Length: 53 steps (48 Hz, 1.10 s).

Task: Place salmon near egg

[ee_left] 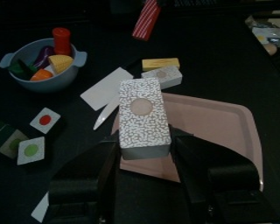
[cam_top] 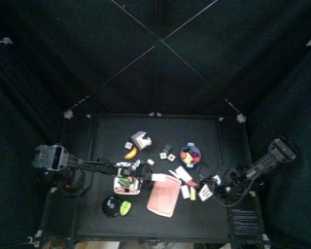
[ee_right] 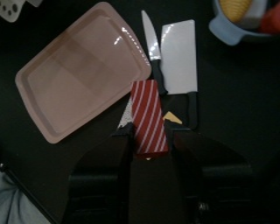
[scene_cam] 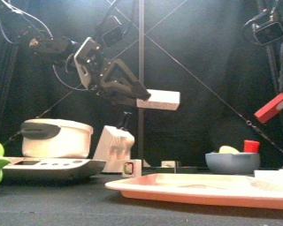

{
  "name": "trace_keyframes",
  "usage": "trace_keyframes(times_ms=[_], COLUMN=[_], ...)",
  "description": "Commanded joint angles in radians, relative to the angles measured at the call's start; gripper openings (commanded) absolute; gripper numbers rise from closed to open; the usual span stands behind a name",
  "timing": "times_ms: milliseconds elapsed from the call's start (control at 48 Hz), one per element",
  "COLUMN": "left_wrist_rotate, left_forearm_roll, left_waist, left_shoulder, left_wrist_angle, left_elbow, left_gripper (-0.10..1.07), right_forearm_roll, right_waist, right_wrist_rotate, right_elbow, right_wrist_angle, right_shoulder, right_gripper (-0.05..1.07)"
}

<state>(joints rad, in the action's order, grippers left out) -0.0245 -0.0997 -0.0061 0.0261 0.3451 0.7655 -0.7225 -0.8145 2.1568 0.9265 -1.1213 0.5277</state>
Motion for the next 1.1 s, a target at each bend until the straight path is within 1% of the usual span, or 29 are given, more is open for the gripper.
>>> trace_keyframes(times_ms=[0,146,188,250,312,417,542,646,750,854,1083], left_wrist_rotate=[-0.002,-0.002,-0.002,0.000,0.000,0.000,0.000,0.000,0.000,0.000,0.000], left_forearm_roll=[0.003,0.014,0.017,0.020,0.020,0.020,0.020,0.020,0.020,0.020,0.020], left_waist=[-0.003,-0.006,-0.006,-0.006,-0.006,-0.005,-0.006,-0.005,-0.005,-0.006,-0.006], left_shoulder=[0.028,0.028,0.028,0.028,0.028,0.028,0.028,0.028,0.028,0.028,0.028], left_wrist_angle=[0.008,0.006,0.006,0.008,0.008,0.008,0.006,0.008,0.006,0.006,0.006], left_elbow=[-0.012,-0.015,-0.017,-0.017,-0.017,-0.017,-0.018,-0.017,-0.015,-0.017,-0.017], left_gripper=[0.43,0.43,0.43,0.43,0.43,0.43,0.43,0.43,0.43,0.43,0.43], right_forearm_roll=[-0.005,0.046,0.067,0.089,0.101,0.123,0.153,0.187,0.206,0.204,0.199], right_waist=[-0.086,-0.179,-0.199,-0.212,-0.212,-0.198,-0.161,-0.127,-0.109,-0.089,-0.048], right_wrist_rotate=[0.143,0.339,0.397,0.445,0.476,0.479,0.485,0.486,0.486,0.486,0.485], right_elbow=[-0.005,-0.037,-0.058,-0.087,-0.120,-0.175,-0.219,-0.241,-0.247,-0.245,-0.230], right_wrist_angle=[-0.061,-0.155,-0.192,-0.229,-0.258,-0.268,-0.268,-0.270,-0.267,-0.253,-0.181], right_shoulder=[-0.041,-0.164,-0.215,-0.278,-0.337,-0.426,-0.495,-0.537,-0.569,-0.580,-0.597], right_gripper=[0.53,0.53,0.53,0.53,0.53,0.54,0.54,0.54,0.54,0.54,0.54])
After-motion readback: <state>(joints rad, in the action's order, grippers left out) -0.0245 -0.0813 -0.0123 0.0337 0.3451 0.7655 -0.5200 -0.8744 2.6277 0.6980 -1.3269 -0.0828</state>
